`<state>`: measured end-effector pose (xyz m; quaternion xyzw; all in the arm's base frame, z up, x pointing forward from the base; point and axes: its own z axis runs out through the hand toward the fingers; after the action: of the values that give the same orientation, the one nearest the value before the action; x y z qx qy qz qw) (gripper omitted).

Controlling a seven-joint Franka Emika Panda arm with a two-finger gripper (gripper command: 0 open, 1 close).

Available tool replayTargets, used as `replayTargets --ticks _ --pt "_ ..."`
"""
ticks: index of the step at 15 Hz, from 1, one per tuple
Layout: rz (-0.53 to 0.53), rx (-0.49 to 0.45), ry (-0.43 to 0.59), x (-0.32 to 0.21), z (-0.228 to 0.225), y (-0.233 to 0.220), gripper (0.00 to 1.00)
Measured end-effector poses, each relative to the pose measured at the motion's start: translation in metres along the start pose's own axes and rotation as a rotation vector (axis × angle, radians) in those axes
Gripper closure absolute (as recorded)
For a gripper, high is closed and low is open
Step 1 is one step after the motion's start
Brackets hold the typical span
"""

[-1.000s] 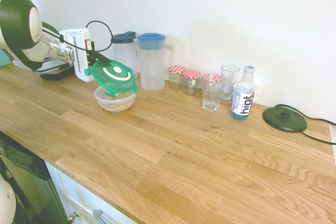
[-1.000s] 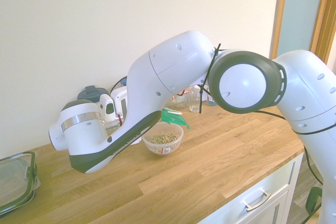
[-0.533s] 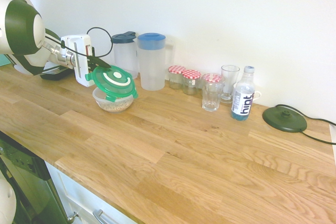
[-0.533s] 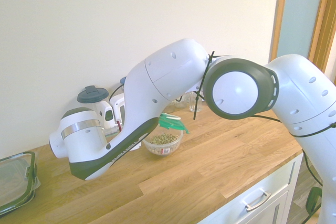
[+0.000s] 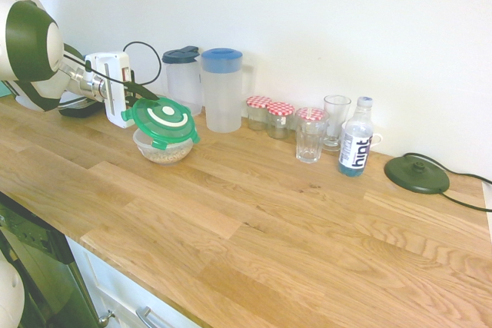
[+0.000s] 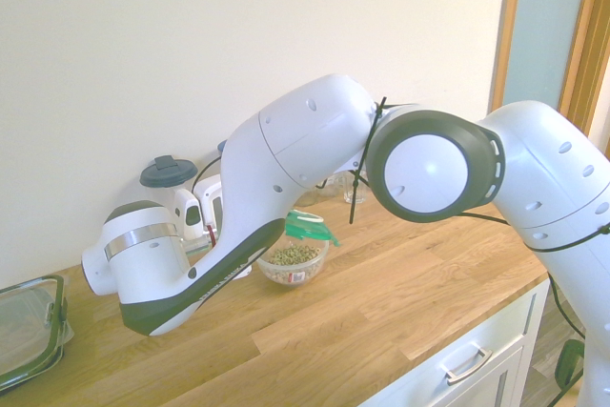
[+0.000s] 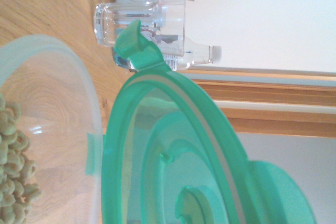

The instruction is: Cover the lid of food container

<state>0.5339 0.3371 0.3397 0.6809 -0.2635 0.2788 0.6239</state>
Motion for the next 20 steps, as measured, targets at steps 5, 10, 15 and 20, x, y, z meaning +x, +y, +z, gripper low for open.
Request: replayTargets --ticks 5,10,15,20 --pt "-0.068 0.109 -0.055 -0.012 -0.032 0.008 0.0" --pt "-0.147 0.212 -0.156 -0.006 -0.071 0.043 0.0" --pt "-0.266 0.419 -0.333 0.06 -0.085 0.136 0.0" --pt "-0.297 0.676 -0.604 0.158 0.064 0.189 0.0"
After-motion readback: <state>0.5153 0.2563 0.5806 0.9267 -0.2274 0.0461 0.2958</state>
